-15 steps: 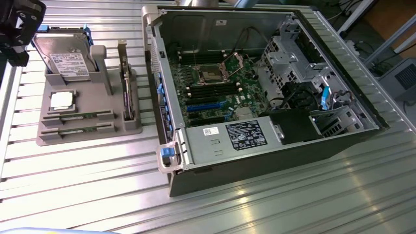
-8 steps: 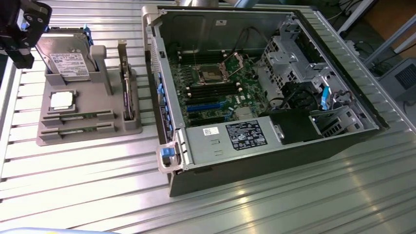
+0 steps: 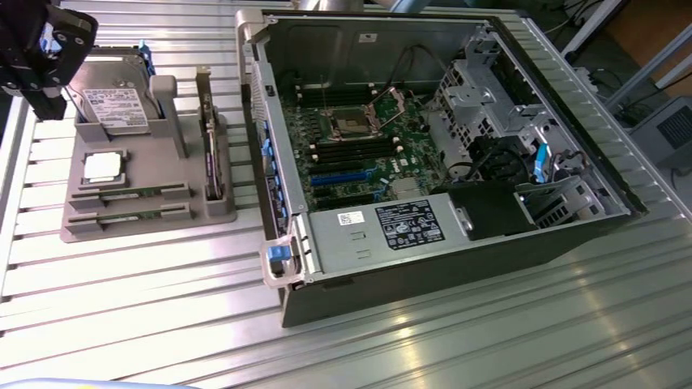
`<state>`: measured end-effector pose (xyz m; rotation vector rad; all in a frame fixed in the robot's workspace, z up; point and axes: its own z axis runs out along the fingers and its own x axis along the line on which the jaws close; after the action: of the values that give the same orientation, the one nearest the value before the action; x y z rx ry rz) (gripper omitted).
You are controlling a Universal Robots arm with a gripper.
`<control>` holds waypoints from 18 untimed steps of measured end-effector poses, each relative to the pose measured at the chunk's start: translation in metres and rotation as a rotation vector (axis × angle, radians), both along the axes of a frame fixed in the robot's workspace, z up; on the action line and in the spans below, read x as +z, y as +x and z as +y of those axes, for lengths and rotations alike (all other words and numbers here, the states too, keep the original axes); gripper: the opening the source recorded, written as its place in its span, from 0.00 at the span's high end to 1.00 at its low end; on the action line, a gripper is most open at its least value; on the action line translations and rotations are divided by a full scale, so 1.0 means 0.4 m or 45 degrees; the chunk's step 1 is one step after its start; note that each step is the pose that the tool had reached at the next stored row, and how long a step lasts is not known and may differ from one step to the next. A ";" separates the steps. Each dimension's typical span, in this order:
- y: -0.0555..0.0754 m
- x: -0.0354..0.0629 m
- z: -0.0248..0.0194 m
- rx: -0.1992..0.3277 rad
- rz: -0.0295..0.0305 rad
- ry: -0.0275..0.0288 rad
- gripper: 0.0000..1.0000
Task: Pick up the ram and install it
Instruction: 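Reach for the ram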
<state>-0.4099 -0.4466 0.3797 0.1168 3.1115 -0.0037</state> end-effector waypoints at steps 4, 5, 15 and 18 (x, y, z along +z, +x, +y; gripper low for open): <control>0.010 -0.005 0.000 0.000 0.0001 -0.0051 0.90; 0.012 -0.006 0.000 0.000 0.0001 -0.0060 0.90; 0.058 -0.020 -0.001 0.000 0.0002 -0.0202 0.90; 0.062 -0.025 -0.007 0.000 0.0000 -0.0264 0.90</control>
<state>-0.3850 -0.4495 0.3698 0.1164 3.1105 -0.0360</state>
